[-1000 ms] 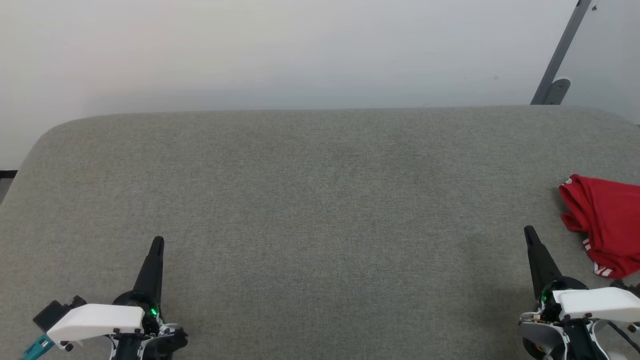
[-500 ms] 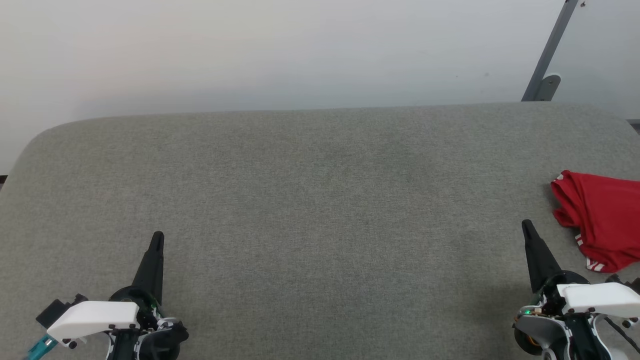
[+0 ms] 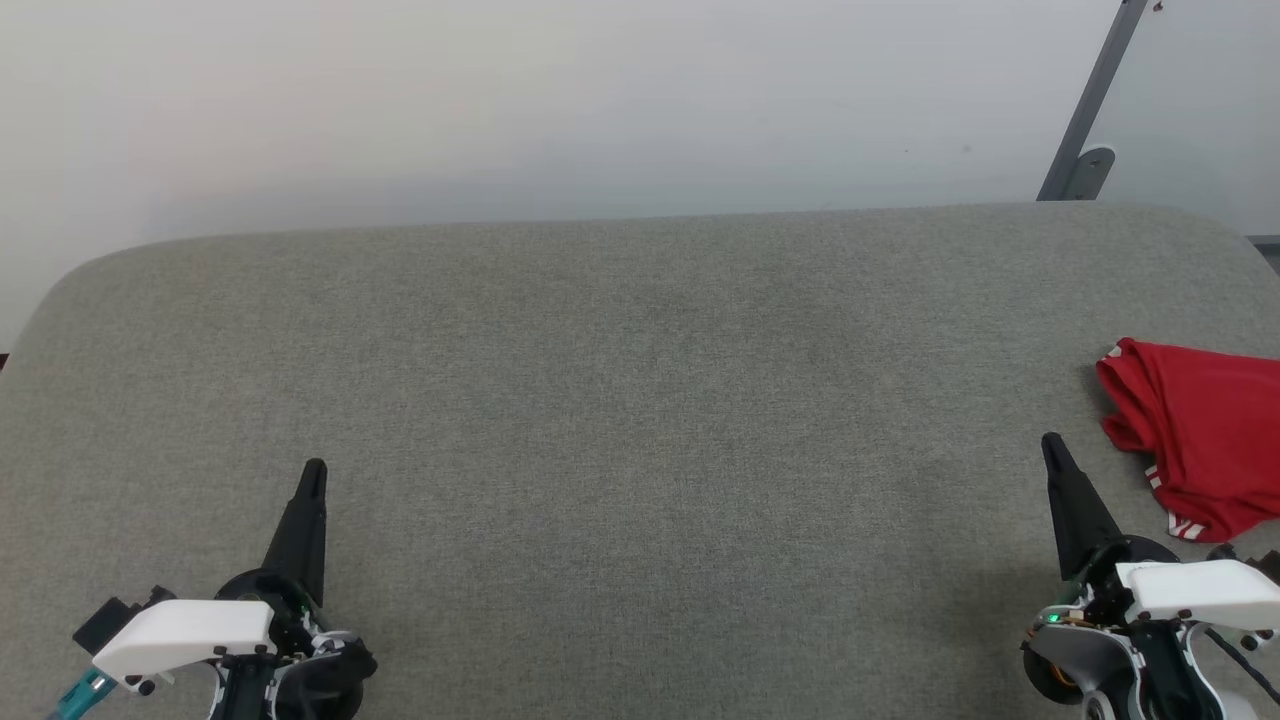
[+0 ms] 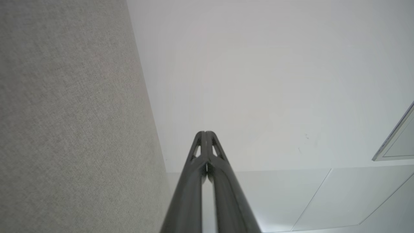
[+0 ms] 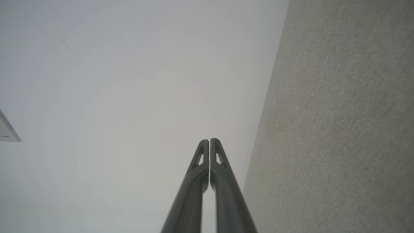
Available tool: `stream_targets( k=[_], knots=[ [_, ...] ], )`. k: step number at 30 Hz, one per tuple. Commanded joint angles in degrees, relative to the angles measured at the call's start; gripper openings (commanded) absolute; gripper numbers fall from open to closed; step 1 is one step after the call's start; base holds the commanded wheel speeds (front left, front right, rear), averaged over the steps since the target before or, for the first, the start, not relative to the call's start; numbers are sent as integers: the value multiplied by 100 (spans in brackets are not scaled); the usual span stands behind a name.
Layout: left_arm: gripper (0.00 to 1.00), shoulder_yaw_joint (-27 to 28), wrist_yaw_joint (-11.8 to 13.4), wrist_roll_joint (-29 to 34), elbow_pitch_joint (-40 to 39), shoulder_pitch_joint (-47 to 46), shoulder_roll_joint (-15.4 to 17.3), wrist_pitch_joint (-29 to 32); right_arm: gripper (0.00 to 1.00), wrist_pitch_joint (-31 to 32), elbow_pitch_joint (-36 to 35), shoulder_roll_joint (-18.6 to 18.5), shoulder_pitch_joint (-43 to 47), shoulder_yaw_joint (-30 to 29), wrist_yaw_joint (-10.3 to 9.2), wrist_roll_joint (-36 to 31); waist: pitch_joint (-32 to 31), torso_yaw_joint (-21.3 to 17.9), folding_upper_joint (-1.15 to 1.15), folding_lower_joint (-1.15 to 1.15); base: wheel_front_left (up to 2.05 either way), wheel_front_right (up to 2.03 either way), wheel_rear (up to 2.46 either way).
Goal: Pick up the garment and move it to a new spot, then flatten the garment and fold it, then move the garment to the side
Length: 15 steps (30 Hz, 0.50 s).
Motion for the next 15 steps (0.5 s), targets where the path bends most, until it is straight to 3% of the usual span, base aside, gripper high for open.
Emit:
stream_targets(
  k=[1,15],
  knots=[
    [0,26,12,0,1,-71,-11,32,0,14,12,-16,-27,9,0,22,0,0,0,0,0,0,0],
    [0,43,12,21,1,-73,-23,33,0,13,11,-16,-26,7,0,23,0,0,0,0,0,0,0]
  ],
)
